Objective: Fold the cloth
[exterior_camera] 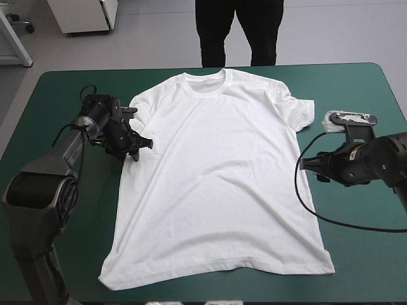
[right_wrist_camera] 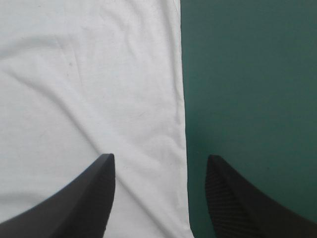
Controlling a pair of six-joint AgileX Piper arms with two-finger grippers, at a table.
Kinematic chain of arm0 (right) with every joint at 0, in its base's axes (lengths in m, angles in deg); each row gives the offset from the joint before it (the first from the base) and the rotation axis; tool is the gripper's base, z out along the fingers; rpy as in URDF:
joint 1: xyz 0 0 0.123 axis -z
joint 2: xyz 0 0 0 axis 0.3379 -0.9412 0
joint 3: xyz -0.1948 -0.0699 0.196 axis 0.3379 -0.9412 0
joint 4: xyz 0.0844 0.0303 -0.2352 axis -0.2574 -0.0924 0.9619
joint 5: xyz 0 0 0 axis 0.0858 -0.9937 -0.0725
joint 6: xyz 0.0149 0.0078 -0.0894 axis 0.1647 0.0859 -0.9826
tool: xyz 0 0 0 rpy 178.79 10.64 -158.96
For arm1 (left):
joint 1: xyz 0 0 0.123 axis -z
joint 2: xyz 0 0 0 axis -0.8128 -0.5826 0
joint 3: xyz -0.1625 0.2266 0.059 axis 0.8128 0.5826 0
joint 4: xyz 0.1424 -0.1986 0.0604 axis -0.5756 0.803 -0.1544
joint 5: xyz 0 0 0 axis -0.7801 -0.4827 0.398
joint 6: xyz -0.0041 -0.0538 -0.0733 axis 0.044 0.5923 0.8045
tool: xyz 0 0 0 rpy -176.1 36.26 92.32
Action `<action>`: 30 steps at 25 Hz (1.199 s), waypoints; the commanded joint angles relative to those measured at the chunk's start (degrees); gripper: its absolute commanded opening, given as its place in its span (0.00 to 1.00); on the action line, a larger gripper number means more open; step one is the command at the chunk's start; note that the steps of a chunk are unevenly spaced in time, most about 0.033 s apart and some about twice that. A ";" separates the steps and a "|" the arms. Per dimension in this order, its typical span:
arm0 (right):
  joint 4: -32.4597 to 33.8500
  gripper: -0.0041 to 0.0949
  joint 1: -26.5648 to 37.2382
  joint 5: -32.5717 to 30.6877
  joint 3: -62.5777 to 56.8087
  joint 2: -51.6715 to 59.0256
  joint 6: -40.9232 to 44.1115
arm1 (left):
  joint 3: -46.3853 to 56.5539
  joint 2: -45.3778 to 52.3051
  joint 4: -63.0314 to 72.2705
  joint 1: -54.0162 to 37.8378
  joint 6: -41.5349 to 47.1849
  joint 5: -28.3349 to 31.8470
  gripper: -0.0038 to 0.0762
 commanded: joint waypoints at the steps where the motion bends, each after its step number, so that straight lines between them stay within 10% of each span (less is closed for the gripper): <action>1: 0.66 0.56 0.39 2.16 1.88 0.73 -0.65 | -1.02 1.27 1.27 0.02 0.00 1.90 0.24; 3: 1.12 0.56 0.39 2.56 1.88 0.66 -0.65 | -1.02 1.27 1.14 0.02 0.00 1.80 0.03; 30: -1.79 0.56 6.77 1.56 30.82 -41.19 -7.96 | -1.02 1.27 1.51 0.02 -1.27 1.29 0.04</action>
